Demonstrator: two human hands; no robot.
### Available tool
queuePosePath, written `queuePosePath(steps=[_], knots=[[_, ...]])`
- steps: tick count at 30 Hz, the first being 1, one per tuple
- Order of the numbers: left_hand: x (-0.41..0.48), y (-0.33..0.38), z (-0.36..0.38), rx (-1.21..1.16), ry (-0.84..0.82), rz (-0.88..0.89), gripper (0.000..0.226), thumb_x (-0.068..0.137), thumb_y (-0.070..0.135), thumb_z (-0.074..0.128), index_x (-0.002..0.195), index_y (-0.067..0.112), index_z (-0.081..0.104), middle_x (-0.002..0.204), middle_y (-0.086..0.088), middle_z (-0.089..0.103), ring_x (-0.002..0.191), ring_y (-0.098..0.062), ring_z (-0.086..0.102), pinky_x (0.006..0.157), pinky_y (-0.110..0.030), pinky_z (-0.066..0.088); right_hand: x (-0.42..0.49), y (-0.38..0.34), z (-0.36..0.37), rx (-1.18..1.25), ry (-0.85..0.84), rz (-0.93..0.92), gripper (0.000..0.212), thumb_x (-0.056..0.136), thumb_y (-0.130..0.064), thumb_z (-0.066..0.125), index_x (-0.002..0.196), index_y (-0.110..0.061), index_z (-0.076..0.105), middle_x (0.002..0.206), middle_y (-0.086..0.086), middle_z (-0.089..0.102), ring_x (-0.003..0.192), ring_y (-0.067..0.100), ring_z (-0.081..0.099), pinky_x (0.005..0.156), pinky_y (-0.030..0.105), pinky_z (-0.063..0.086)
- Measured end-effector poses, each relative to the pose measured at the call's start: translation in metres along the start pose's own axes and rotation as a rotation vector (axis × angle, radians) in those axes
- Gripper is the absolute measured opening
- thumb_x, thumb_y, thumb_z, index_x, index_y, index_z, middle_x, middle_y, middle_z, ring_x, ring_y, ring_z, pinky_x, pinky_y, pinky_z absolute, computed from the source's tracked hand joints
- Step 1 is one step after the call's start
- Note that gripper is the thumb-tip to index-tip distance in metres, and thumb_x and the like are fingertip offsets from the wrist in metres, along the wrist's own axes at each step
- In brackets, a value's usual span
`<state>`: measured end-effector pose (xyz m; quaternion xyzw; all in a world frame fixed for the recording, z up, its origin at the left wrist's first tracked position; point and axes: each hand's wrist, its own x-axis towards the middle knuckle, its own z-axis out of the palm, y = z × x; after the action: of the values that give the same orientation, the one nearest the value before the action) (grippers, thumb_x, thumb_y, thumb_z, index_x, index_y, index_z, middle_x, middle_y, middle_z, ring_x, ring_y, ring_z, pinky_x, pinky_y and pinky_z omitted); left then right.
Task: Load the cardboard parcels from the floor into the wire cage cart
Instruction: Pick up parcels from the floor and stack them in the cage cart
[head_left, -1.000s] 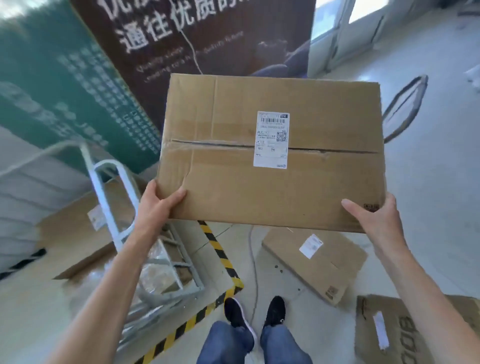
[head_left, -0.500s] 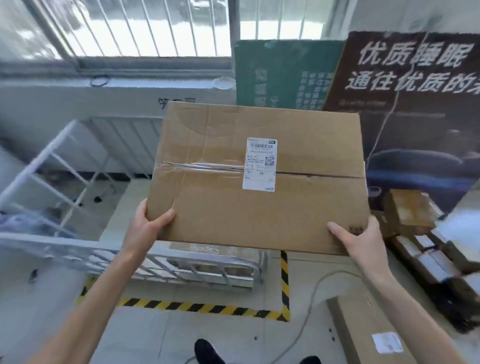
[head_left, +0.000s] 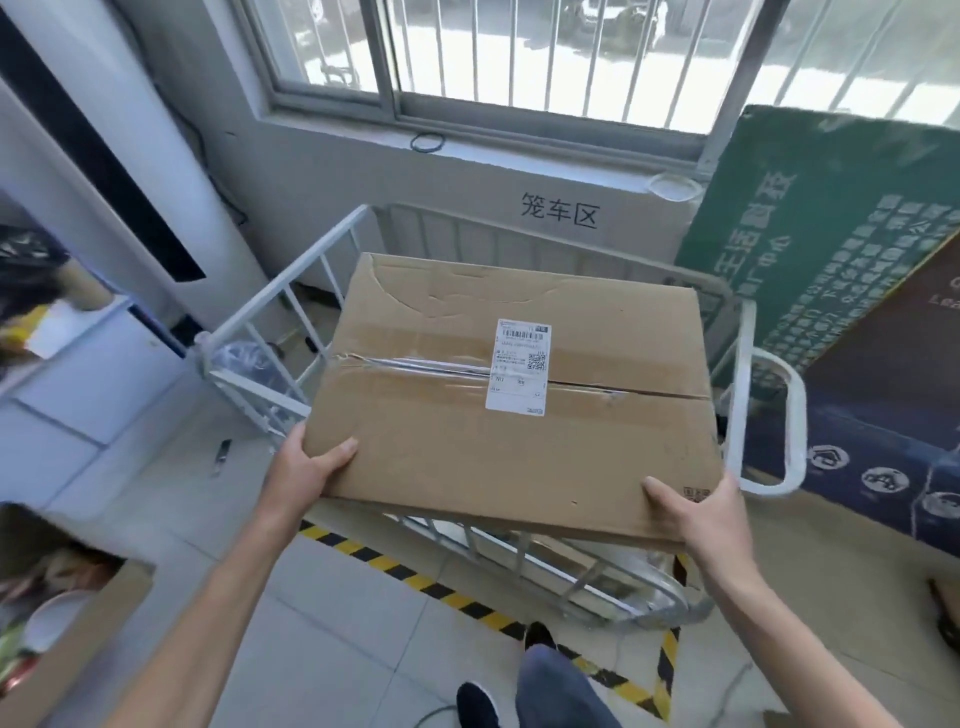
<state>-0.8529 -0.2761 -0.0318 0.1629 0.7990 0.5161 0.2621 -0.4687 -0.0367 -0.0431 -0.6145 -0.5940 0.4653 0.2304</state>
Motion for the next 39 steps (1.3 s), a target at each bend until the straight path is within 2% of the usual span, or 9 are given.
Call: queuePosePath(steps=[5, 11, 15, 20, 25, 29, 32, 37, 39], knots=[[0.041, 0.007, -0.019, -0.019, 0.043, -0.006, 0.046, 0.084, 0.028, 0.078, 0.125, 0.021, 0.058, 0.114, 0.004, 0.07, 0.103, -0.016, 0.067, 0.081, -0.033, 0.054, 0.033, -0.031, 0.042, -0.013, -0.015, -0.033, 0.085, 0.067, -0.051, 0.086, 0.134, -0.019, 0.043, 0.128, 0.003, 0.058, 0.115, 0.024, 0.057, 0.097, 0.049, 0.05], [0.12, 0.027, -0.025, -0.012, 0.063, -0.019, 0.041, 0.084, 0.026, 0.078, 0.12, 0.025, 0.059, 0.113, 0.005, 0.07, 0.102, -0.017, 0.067, 0.078, -0.033, 0.053, 0.09, -0.067, 0.099, 0.005, -0.003, -0.031, 0.081, 0.07, -0.048, 0.085, 0.133, -0.017, 0.045, 0.129, 0.005, 0.057, 0.112, 0.026, 0.058, 0.096, 0.051, 0.05], [0.18, 0.034, -0.027, 0.01, 0.067, -0.033, 0.043, 0.085, 0.024, 0.077, 0.123, 0.021, 0.057, 0.115, 0.002, 0.068, 0.104, -0.02, 0.065, 0.081, -0.037, 0.054, 0.131, -0.091, 0.14, 0.029, 0.007, -0.011, 0.077, 0.07, -0.042, 0.087, 0.13, -0.013, 0.047, 0.127, 0.008, 0.058, 0.113, 0.028, 0.058, 0.097, 0.049, 0.049], [0.25, 0.031, -0.033, 0.069, 0.022, -0.06, 0.047, 0.085, 0.026, 0.077, 0.126, 0.018, 0.057, 0.117, 0.001, 0.068, 0.104, -0.019, 0.065, 0.079, -0.033, 0.053, 0.162, -0.108, 0.185, 0.003, 0.033, 0.047, 0.075, 0.07, -0.04, 0.088, 0.127, -0.01, 0.048, 0.126, 0.009, 0.058, 0.112, 0.028, 0.058, 0.095, 0.047, 0.049], [0.34, 0.014, -0.043, 0.135, -0.054, -0.077, 0.048, 0.083, 0.026, 0.079, 0.125, 0.019, 0.058, 0.111, 0.005, 0.069, 0.097, -0.01, 0.065, 0.072, -0.024, 0.05, 0.177, -0.116, 0.243, -0.048, 0.081, 0.166, 0.091, 0.069, -0.048, 0.084, 0.14, -0.011, 0.041, 0.133, 0.008, 0.053, 0.119, 0.029, 0.054, 0.098, 0.046, 0.047], [0.423, -0.016, -0.06, 0.184, -0.158, -0.121, 0.055, 0.082, 0.025, 0.08, 0.13, 0.015, 0.056, 0.116, -0.002, 0.068, 0.104, -0.021, 0.066, 0.081, -0.033, 0.051, 0.176, -0.121, 0.307, -0.053, 0.112, 0.276, 0.087, 0.071, -0.047, 0.084, 0.137, -0.011, 0.041, 0.131, 0.01, 0.054, 0.121, 0.03, 0.053, 0.101, 0.05, 0.046], [0.478, -0.044, -0.079, 0.228, -0.222, -0.19, 0.053, 0.082, 0.022, 0.08, 0.129, 0.013, 0.056, 0.117, -0.007, 0.068, 0.106, -0.026, 0.066, 0.083, -0.036, 0.051, 0.169, -0.123, 0.361, -0.083, 0.128, 0.394, 0.097, 0.072, -0.049, 0.083, 0.145, -0.01, 0.035, 0.14, 0.011, 0.051, 0.128, 0.031, 0.05, 0.103, 0.051, 0.045], [0.545, -0.086, -0.095, 0.298, -0.27, -0.259, 0.051, 0.082, 0.02, 0.08, 0.126, 0.016, 0.055, 0.116, -0.008, 0.068, 0.094, -0.017, 0.066, 0.078, -0.033, 0.05, 0.177, -0.114, 0.436, -0.111, 0.136, 0.498, 0.1, 0.072, -0.048, 0.084, 0.148, -0.01, 0.032, 0.146, 0.012, 0.046, 0.131, 0.031, 0.047, 0.106, 0.052, 0.043], [0.564, -0.102, -0.098, 0.325, -0.264, -0.287, 0.054, 0.083, 0.02, 0.08, 0.13, 0.013, 0.054, 0.118, -0.01, 0.066, 0.097, -0.022, 0.065, 0.081, -0.037, 0.051, 0.184, -0.109, 0.46, -0.114, 0.12, 0.53, 0.101, 0.071, -0.048, 0.084, 0.149, -0.01, 0.032, 0.146, 0.012, 0.045, 0.132, 0.031, 0.046, 0.107, 0.051, 0.042]])
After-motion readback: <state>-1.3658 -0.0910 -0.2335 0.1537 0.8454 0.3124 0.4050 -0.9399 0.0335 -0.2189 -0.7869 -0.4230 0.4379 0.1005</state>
